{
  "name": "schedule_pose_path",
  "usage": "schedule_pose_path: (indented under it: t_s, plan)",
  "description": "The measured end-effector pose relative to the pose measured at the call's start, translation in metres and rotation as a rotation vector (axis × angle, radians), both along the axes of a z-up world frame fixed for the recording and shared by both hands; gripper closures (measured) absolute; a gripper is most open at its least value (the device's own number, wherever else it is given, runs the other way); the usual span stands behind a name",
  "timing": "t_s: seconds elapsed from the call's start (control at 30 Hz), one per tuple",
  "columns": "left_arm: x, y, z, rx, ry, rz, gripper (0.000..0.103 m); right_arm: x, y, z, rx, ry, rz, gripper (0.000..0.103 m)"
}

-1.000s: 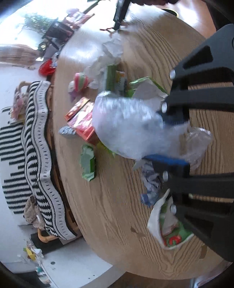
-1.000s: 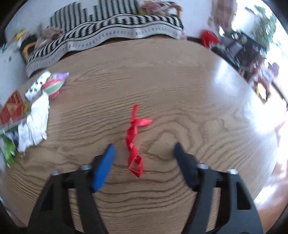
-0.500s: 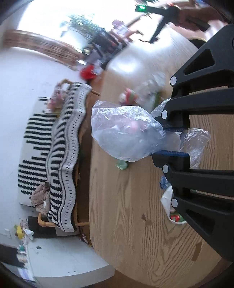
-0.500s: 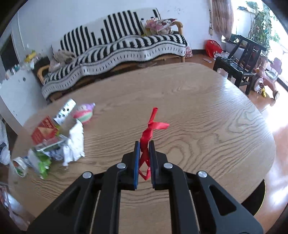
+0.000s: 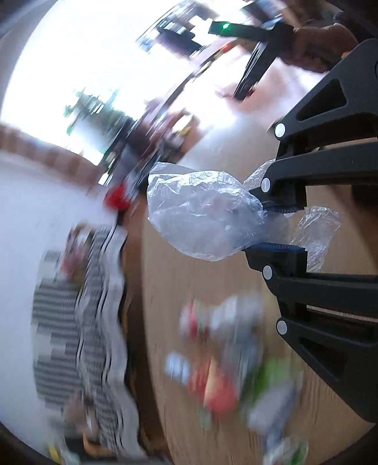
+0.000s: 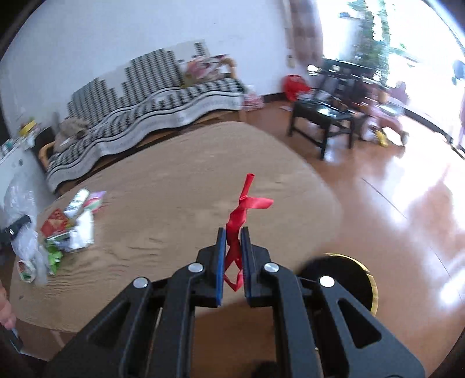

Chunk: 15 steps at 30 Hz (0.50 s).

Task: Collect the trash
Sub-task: 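Carry both items over the black bin and open both tools to drop them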

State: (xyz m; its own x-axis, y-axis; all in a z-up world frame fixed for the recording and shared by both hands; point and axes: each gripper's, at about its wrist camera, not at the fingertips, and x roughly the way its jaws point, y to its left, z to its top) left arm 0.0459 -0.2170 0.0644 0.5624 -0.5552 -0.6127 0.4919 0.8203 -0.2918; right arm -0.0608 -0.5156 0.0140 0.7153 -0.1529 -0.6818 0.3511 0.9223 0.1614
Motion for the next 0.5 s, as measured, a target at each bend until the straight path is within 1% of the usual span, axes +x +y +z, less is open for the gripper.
schedule_pose_path:
  t_s: [0.03,0.1,0.13,0.17,0.2,0.23,0.27,0.4,0.5]
  plan:
    - [-0.004,-0.021,-0.004,0.003,0.004,-0.034,0.088,-0.011,-0.013,-0.002,0.003,0.004,-0.023,0.093]
    - [-0.020,-0.085,-0.021,0.009,0.019,-0.137,0.088,-0.029,-0.040,-0.009,0.017,0.016,-0.062,0.093]
    - [-0.029,-0.121,-0.032,0.004,0.040,-0.195,0.088,-0.037,-0.052,-0.012,0.020,0.023,-0.080,0.093]
    - [-0.035,-0.141,-0.045,0.006,0.055,-0.227,0.088,-0.042,-0.061,-0.015,0.022,0.029,-0.092,0.093]
    - [-0.042,-0.170,-0.059,0.014,0.071,-0.267,0.088,-0.048,-0.071,-0.020,0.027,0.037,-0.106,0.093]
    - [-0.046,-0.187,-0.069,0.025,0.077,-0.291,0.088,-0.054,-0.084,-0.026,0.039,0.050,-0.122,0.093]
    - [-0.052,-0.217,-0.089,0.050,0.090,-0.323,0.088,-0.059,-0.095,-0.031,0.046,0.058,-0.137,0.093]
    - [-0.064,-0.276,-0.140,0.104,0.144,-0.380,0.088,-0.073,-0.132,-0.056,0.101,0.100,-0.173,0.093]
    - [-0.066,-0.307,-0.182,0.149,0.192,-0.410,0.088,-0.075,-0.158,-0.092,0.172,0.178,-0.197,0.093]
